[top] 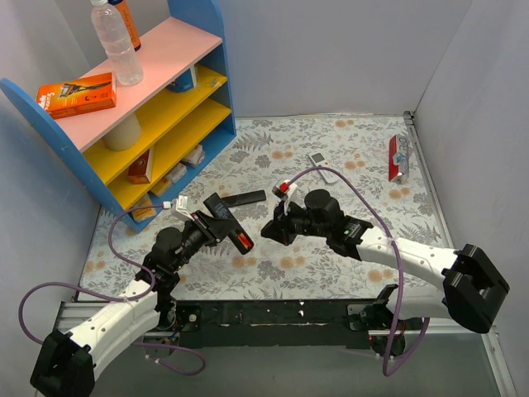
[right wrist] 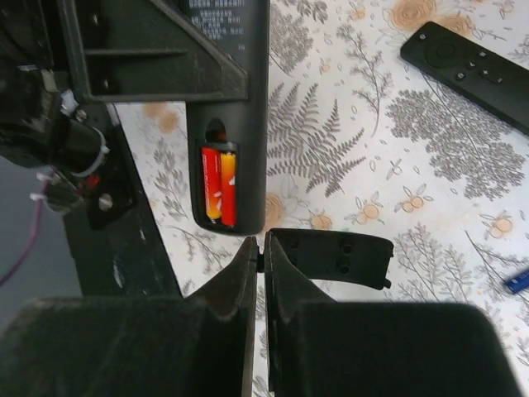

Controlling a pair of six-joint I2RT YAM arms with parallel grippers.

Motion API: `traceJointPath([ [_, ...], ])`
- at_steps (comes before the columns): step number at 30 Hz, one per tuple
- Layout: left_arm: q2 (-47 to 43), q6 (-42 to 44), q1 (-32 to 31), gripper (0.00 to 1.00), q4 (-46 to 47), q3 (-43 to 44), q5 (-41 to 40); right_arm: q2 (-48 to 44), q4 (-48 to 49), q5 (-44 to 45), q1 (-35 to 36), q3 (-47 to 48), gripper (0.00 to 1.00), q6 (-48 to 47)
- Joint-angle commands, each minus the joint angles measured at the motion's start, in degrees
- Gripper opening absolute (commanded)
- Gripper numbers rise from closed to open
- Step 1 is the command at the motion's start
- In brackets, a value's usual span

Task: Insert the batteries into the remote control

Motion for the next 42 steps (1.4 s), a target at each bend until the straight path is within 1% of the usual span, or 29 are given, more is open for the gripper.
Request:
traceJointPath([
  [1,-0.62,0.46,-0.26,0.00,3.02,0.12,0.73,-0.78,8.14,-5.53,-2.47,-2.79,0.01,5.45],
  [2,-1.24,0.46,-0.17,0.00,2.94,0.04,0.55,-0.69,10.96,-7.11,-4.05,-5.85,0.01,7.04],
  [4,-1.50,0.55,-0.26,0.00,2.85,-0.23,0.20,0.01,17.63,-11.51,-5.38,-7.90,0.01,10.47],
  [7,-1.68,0.64,-0.17,0.00,2.58,-0.14,0.02,1.15,18.02,-13.10,-5.47,-7.64,0.01,10.66],
  [10,-1.86,0.81,-0.17,0.00,2.32,0.03,0.02,2.82,14.95,-12.22,-6.69,-6.85,0.01,8.99],
  [11,-1.86,0.90,-0.26,0.00,2.23,0.03,0.02,3.26,16.25,-12.31,-7.14,-7.37,0.01,8.73],
  [14,-2.30,0.99,-0.26,0.00,2.06,-0.05,-0.15,6.24,22.04,-17.13,-9.07,-10.54,0.01,8.55],
  [15,-2.47,0.99,-0.17,0.00,1.88,-0.14,-0.24,8.43,22.59,-19.93,-9.16,-10.63,0.01,5.50],
  [19,-3.35,1.08,-0.26,0.00,1.18,-0.23,-0.68,12.93,12.68,-20.93,-9.16,-7.38,0.01,-5.32],
  [20,-3.70,1.25,-0.17,0.00,0.74,-0.14,-0.68,13.19,9.96,-19.88,-9.16,-6.42,0.04,-6.99],
  [21,-3.88,1.43,-0.26,0.00,0.48,0.03,-0.85,13.11,7.24,-17.17,-9.08,-5.89,0.14,-8.49],
  [22,-4.23,1.52,-0.26,0.00,0.21,0.12,-1.03,12.85,1.04,-15.84,-9.07,-5.27,0.20,-11.37],
  [23,-4.58,1.69,-0.17,0.00,-0.40,0.21,-1.29,12.32,-1.64,-13.91,-9.16,-4.40,0.27,-12.18],
  [24,-4.76,1.78,-0.26,0.00,-0.58,0.30,-1.47,10.49,-3.58,-10.24,-9.08,-4.30,0.38,-12.71],
  [25,-5.02,1.78,-0.26,0.00,-0.76,0.21,-1.56,9.43,-7.86,-8.55,-8.99,-4.04,0.43,-12.98],
  [26,-4.93,1.78,-0.26,0.00,-0.76,0.21,-1.82,8.29,-9.56,-6.79,-9.07,-3.86,0.47,-12.98],
  [27,-4.85,1.70,-0.26,0.00,-0.67,0.12,-1.82,6.19,-11.31,-2.69,-8.99,-3.34,0.54,-12.46],
  [29,-4.50,1.69,-0.26,0.00,-0.23,0.21,-1.73,4.50,-16.40,1.73,-8.99,-2.81,0.58,-9.75],
  [30,-3.89,1.61,-0.26,0.00,-0.06,0.30,-1.30,3.45,-17.39,4.45,-8.99,-2.20,0.60,-8.77],
  [32,-3.44,1.34,-0.26,0.00,0.21,0.56,-0.94,3.18,-19.93,5.53,-9.07,-1.67,0.61,-5.27],
  [35,-3.09,1.17,-0.26,0.00,-0.49,1.09,-0.68,3.79,-21.26,5.35,-7.85,-0.87,0.61,-1.40],
  [39,-3.53,0.90,-0.26,0.00,-1.11,1.09,-0.85,6.33,-22.66,9.91,-3.90,0.09,0.63,1.25],
  [42,-3.70,0.73,-0.26,0.00,-1.37,1.09,-0.85,9.32,-23.20,11.68,-1.61,1.32,0.63,2.13],
])
